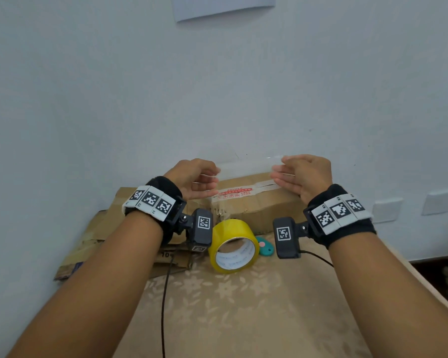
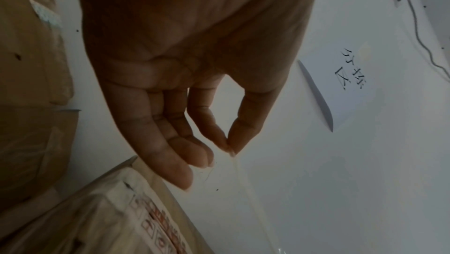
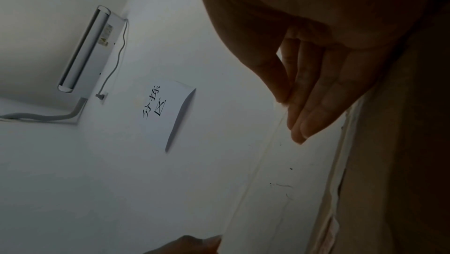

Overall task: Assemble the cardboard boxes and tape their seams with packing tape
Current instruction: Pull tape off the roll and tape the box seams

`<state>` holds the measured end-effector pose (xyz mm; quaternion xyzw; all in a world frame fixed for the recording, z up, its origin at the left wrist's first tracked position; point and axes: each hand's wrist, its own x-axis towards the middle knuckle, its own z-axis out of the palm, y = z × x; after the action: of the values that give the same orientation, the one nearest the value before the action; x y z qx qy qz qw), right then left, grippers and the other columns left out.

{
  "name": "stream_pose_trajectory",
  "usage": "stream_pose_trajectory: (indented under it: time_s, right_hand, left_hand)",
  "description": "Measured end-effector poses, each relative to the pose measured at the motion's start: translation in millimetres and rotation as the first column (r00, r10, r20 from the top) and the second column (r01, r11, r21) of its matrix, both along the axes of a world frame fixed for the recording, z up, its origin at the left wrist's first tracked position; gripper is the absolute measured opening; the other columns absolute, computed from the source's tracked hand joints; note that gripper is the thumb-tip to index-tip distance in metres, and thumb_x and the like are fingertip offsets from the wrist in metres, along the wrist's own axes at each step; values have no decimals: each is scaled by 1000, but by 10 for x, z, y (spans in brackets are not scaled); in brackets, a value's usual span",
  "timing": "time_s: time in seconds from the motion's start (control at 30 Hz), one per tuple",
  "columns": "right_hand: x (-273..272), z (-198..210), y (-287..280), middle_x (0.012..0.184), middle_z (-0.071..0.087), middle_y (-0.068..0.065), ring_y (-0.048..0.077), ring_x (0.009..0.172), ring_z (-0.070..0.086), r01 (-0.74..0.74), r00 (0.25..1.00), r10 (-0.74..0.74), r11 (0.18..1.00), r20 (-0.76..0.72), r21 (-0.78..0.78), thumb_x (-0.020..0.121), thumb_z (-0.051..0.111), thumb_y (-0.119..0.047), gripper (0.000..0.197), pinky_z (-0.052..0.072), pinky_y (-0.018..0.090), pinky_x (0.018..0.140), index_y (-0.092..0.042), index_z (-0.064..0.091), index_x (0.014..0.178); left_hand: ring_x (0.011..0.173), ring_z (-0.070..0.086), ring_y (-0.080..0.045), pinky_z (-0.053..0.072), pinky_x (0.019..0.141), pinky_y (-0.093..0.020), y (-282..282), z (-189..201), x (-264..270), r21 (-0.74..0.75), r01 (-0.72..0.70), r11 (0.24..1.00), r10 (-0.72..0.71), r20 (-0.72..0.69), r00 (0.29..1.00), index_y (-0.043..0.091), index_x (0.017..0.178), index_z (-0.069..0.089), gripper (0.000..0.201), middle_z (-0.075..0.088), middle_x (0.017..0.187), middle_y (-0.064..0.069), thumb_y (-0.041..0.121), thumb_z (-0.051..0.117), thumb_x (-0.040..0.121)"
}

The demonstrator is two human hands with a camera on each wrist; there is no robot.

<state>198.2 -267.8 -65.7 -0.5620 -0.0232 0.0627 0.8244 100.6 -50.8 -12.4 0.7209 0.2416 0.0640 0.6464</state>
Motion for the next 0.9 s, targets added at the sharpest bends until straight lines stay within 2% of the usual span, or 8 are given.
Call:
stream_pose_trajectory:
  time_s: [0.2, 0.3, 0.43, 0.5, 0.57, 0.63, 0.73, 0.9]
  right_hand:
    - [97, -63, 12, 96, 73, 17, 30, 82, 76, 90, 995, -88, 995, 48, -50, 94, 70, -2, 8, 65, 34, 69, 0, 72, 101]
    - [158, -105, 11, 79, 72, 15, 23, 71, 72, 172, 982, -160, 977, 101, -125, 90, 76, -3, 4, 65, 37, 74, 1, 75, 89]
    - [192, -129, -20, 68, 72, 5, 16, 63, 70, 271, 951, -217, 927, 221, -258, 88, 79, -8, 18, 64, 39, 81, -11, 74, 72]
    - [199, -135, -46, 74, 74, 6, 17, 67, 72, 292, 942, -222, 911, 252, -290, 87, 82, -12, 9, 64, 39, 84, -12, 76, 80]
    - [201, -134, -88, 86, 76, 7, 20, 79, 74, 306, 937, -220, 892, 271, -332, 83, 85, -15, 11, 63, 40, 86, -14, 77, 89]
    - [196, -134, -119, 88, 76, 4, 21, 85, 74, 309, 934, -202, 870, 294, -384, 81, 87, -16, 10, 62, 38, 86, -17, 78, 82]
    - [176, -142, -143, 80, 74, -2, 19, 87, 72, 325, 925, -177, 829, 337, -455, 81, 86, -16, 17, 59, 34, 83, -21, 74, 70]
    - [206, -185, -137, 89, 74, 2, 21, 91, 69, 368, 909, -172, 759, 380, -537, 81, 85, -22, 9, 55, 31, 80, -18, 77, 83]
  left_hand:
    - [59, 65, -12, 63, 62, -27, 71, -67, 54, -27, -5, 1000, 4, -35, 999, 5, 98, 69, 17, 69, 77, -6, 7, 80, 85]
    - [58, 64, -9, 62, 61, -23, 88, -98, 73, -17, 10, 1000, -11, -53, 999, 3, 96, 73, 18, 70, 76, -4, 9, 82, 82]
    - [56, 63, -7, 62, 61, -21, 79, -114, 110, 11, 17, 1000, -16, -61, 998, 3, 92, 75, 16, 72, 74, -4, 11, 83, 82]
    - [54, 63, -7, 61, 60, -21, 77, -115, 124, 30, 12, 999, -10, -64, 998, 3, 89, 75, 15, 72, 73, -4, 11, 84, 81]
    - [52, 62, -6, 61, 57, -20, 80, -120, 136, 48, 8, 999, -5, -66, 998, 2, 89, 75, 15, 72, 70, -4, 10, 84, 81]
    - [50, 61, -6, 60, 56, -20, 81, -131, 153, 63, 11, 998, -7, -72, 997, 2, 89, 75, 15, 72, 67, -3, 10, 84, 81]
    - [51, 61, -5, 60, 55, -20, 68, -157, 183, 89, 15, 996, -8, -81, 997, 2, 90, 75, 14, 71, 65, -2, 9, 84, 82]
    - [49, 60, -6, 59, 53, -20, 69, -207, 228, 124, 12, 992, 1, -105, 995, 3, 85, 73, 14, 71, 64, -3, 10, 85, 82]
